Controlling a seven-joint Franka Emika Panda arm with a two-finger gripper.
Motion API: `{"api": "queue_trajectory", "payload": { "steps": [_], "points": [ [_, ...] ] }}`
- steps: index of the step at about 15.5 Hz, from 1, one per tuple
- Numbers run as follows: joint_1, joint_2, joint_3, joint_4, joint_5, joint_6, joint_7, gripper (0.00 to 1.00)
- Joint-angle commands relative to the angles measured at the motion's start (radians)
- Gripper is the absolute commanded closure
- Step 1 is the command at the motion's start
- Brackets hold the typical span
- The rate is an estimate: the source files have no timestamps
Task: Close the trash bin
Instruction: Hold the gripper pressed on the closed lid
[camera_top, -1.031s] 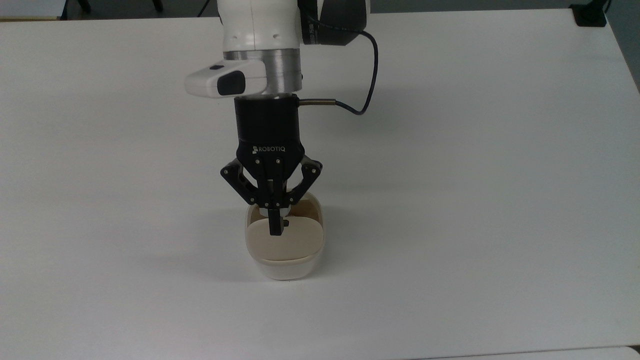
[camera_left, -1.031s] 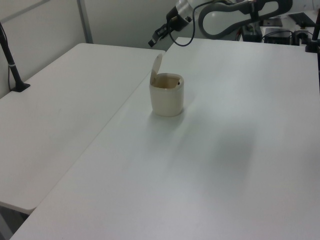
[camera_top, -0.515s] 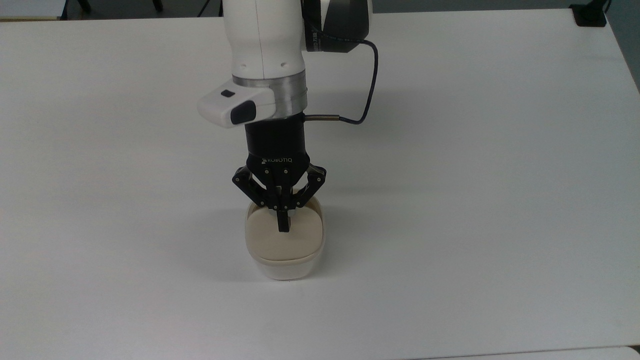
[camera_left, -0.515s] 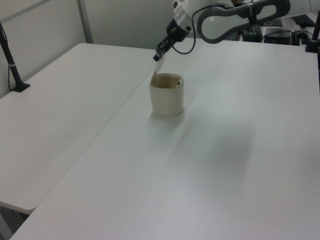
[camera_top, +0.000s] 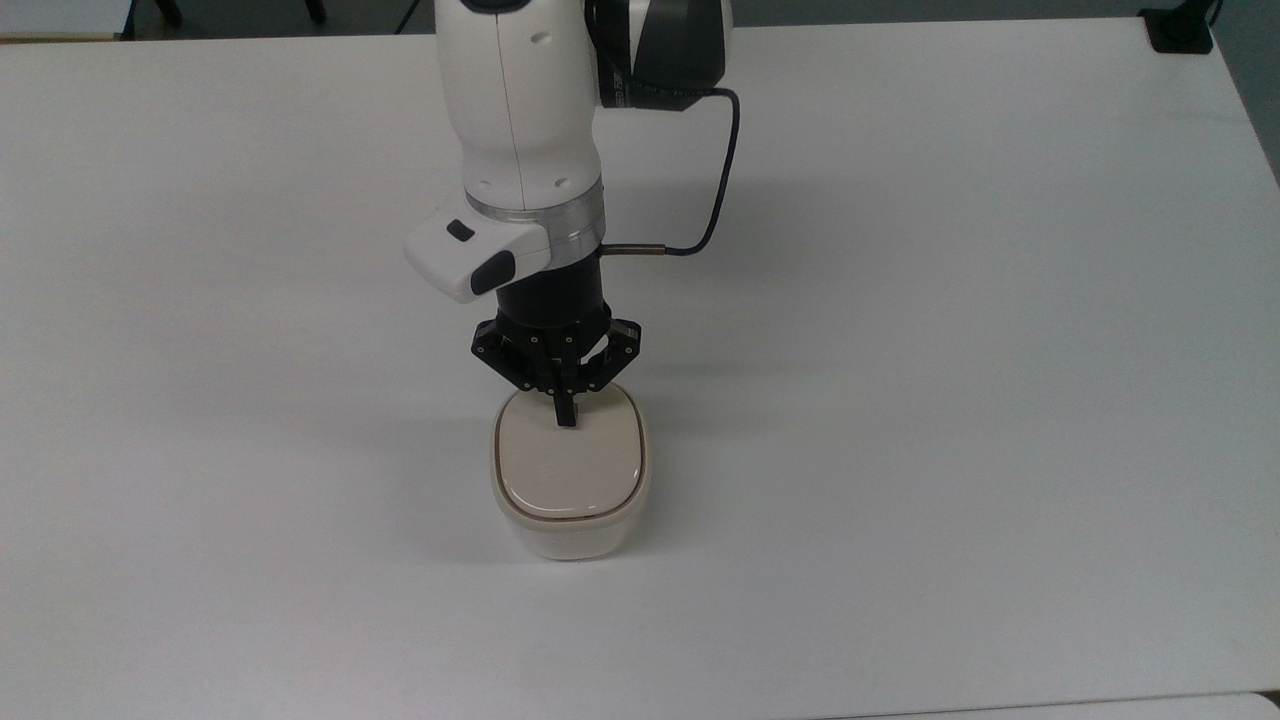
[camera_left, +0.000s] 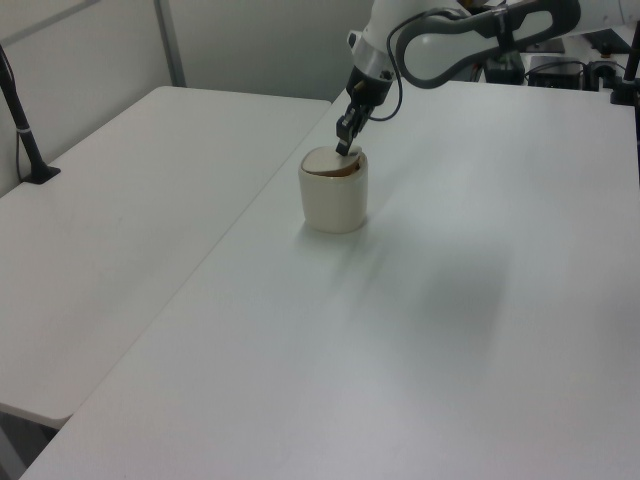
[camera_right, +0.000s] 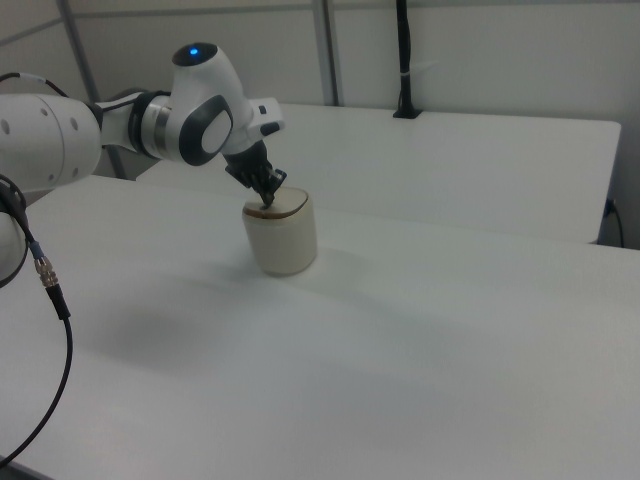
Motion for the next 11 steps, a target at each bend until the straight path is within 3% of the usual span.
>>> {"api": "queue_trajectory", "payload": {
  "steps": [1,8,9,11],
  "points": [
    [0.005,-0.02,-0.005,-0.057,-0.008,-0.009,-0.031,1.0],
    [0.004,-0.041,-0.005,-0.06,-0.008,-0.012,-0.029,1.0],
    [0.002,-0.078,-0.005,-0.084,-0.008,-0.021,-0.029,0.95],
    [0.002,-0.158,-0.007,-0.152,-0.008,-0.055,-0.026,0.53]
  ]
}}
